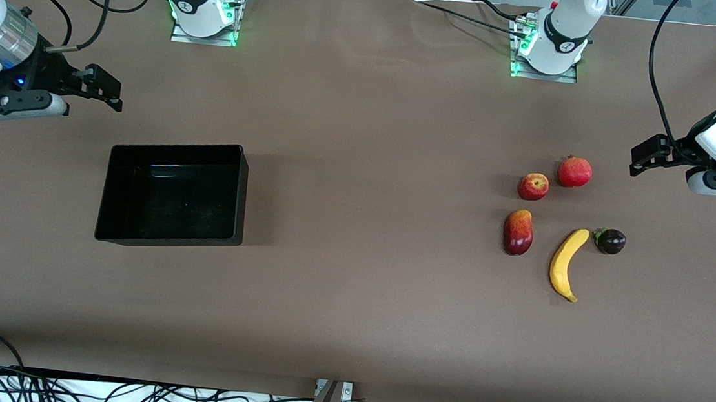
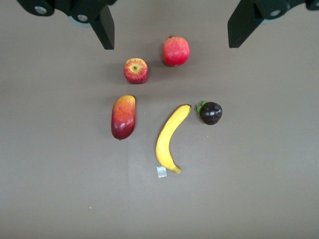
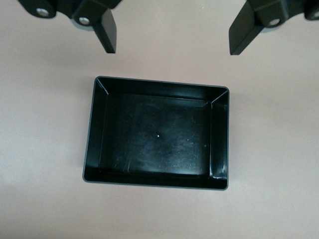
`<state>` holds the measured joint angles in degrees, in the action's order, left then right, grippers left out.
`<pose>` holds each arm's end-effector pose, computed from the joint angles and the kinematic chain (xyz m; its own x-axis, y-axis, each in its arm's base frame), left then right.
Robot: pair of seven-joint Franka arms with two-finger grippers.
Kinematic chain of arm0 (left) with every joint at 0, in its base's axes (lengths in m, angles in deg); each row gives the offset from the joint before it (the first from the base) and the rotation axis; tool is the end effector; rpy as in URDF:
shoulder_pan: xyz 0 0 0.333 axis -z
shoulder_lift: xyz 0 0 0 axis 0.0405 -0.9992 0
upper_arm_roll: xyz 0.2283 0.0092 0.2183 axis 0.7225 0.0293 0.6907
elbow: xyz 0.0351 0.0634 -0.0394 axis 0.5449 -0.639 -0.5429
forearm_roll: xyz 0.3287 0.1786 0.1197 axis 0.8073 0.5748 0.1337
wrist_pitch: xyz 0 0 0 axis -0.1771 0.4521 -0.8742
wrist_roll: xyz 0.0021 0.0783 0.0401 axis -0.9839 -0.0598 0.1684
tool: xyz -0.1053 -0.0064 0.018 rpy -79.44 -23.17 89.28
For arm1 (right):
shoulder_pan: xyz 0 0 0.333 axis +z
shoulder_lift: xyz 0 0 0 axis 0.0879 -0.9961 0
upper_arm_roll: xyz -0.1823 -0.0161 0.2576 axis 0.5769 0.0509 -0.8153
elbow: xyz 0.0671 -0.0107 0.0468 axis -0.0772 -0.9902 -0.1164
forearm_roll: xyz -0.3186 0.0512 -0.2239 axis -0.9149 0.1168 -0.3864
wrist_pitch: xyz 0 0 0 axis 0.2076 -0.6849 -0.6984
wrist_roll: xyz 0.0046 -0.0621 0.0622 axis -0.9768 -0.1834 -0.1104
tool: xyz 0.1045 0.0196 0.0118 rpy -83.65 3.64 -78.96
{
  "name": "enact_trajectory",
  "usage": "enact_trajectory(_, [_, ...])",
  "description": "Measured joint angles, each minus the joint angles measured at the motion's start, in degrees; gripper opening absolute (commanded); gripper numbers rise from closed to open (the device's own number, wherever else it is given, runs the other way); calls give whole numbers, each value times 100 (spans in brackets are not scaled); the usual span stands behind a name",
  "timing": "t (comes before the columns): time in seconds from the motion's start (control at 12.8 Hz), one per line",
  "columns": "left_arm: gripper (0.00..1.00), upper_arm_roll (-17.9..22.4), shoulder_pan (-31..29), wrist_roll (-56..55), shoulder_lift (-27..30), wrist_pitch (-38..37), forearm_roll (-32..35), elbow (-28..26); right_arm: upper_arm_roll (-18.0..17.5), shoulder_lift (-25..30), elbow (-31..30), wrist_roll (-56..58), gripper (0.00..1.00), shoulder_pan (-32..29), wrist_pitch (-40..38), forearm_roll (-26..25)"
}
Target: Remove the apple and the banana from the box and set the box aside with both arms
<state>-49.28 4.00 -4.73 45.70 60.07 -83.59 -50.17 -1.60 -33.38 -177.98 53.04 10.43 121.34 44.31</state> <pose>0.5635 -0.0205 0.5755 0.9995 -0.0297 -0.0103 -0.0300 -0.9993 -0.0225 0.5478 0.0549 0.5729 0.9871 0.1598 -0.0039 0.1594 -0.9861 -0.0467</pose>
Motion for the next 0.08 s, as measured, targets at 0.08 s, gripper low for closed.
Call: enact_trajectory(0.08, [100, 3, -1, 0, 0, -23, 0, 0, 0, 3, 13, 0, 100, 0, 19, -1])
